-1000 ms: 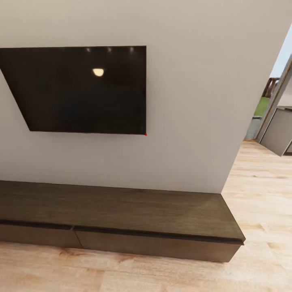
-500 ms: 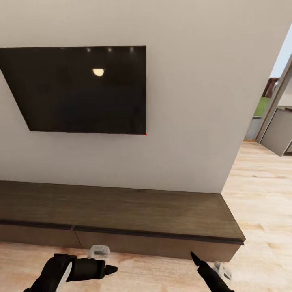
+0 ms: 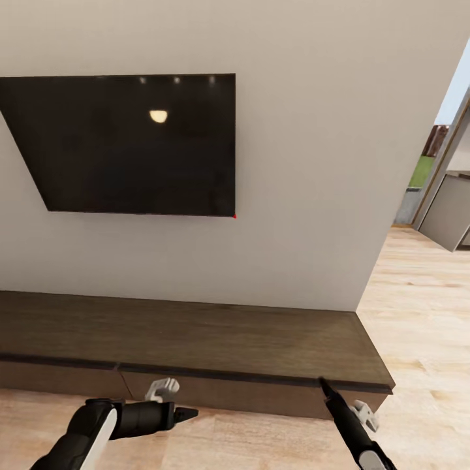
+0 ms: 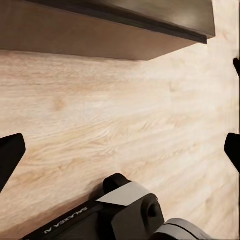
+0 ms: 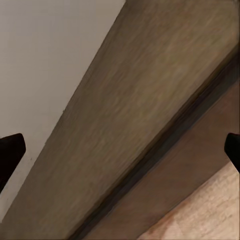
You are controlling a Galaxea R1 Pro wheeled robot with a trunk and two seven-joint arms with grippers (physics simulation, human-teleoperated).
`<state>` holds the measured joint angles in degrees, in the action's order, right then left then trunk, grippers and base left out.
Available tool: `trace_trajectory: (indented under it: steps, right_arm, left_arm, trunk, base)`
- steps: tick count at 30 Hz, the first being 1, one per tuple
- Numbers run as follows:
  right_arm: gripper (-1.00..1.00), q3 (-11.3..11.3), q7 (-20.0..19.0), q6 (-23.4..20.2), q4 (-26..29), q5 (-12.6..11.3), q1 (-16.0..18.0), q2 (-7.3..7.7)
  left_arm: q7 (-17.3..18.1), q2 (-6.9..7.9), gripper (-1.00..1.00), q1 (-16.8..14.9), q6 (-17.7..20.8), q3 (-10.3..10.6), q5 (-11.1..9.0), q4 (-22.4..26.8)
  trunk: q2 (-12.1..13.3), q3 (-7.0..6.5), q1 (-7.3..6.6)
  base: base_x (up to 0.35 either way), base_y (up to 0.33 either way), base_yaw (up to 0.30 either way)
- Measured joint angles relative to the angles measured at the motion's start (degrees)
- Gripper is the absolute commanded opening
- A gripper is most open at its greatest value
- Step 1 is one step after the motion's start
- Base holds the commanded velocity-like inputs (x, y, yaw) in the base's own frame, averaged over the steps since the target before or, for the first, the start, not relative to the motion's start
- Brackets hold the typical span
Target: Place each of the two pumpkins and all three candles from the living room inside a cabinet in the living room (use any cabinet), then make sure every cabinet is closed, and position the cauldron so it is next to a table in the living room.
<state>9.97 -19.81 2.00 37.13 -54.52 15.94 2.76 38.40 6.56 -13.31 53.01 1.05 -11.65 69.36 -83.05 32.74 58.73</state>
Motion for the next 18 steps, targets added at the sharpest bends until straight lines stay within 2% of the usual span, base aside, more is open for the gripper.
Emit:
trace_trajectory:
  steps: [2, 4, 5, 6, 8, 13, 18]
  right_arm:
    - [1.0, 1.2, -1.1, -0.4, 0.0, -1.8, 0.2, 0.02]
    - [1.0, 3.6, -3.3, -0.6, -0.4, -6.0, 0.3, 0.06]
    - [1.0, 5.4, -4.2, -0.3, -0.8, -9.8, 0.3, 0.1]
    - [1.0, 5.9, -4.5, -0.2, -0.9, -11.0, 0.3, 0.14]
    - [1.0, 6.3, -4.7, -0.1, -1.1, -12.2, 0.4, 0.23]
    - [1.0, 6.8, -5.7, -0.8, -1.3, -13.4, 0.4, 0.3]
    - [1.0, 7.0, -11.4, -4.3, -2.1, -15.1, 0.4, 0.33]
  left_arm:
    - [0.0, -0.09, 1.0, 0.0, 0.2, 0.2, -1.0, -0.1]
    - [-0.1, -0.14, 1.0, 0.0, 1.2, 0.3, -2.3, -0.1]
    - [-0.1, -0.07, 1.0, 0.0, 2.4, 0.3, -3.6, -0.1]
    - [-0.1, -0.01, 1.0, 0.0, 2.8, 0.3, -4.3, -0.1]
    - [-0.1, 0.08, 1.0, 0.0, 3.1, 0.4, -5.4, -0.1]
    - [-0.1, 0.15, 1.0, 0.1, 3.4, 0.4, -7.6, -0.1]
    - [-0.1, 0.4, 1.0, 0.1, 3.5, 0.6, -10.5, 0.0]
  trunk:
    - [0.0, 0.0, 0.0]
    - [0.0, 0.0, 0.0]
    - [0.0, 0.0, 0.0]
    - [0.0, 0.0, 0.0]
    - [0.0, 0.0, 0.0]
    - [0.0, 0.0, 0.0]
    - [0.0, 0.0, 0.0]
  base:
    - [0.0, 0.0, 0.0]
    - [0.0, 0.0, 0.0]
    - [0.0, 0.0, 0.0]
    - [0.0, 0.0, 0.0]
    - [0.0, 0.0, 0.0]
    - [0.0, 0.0, 0.0]
    - [0.0, 0.0, 0.0]
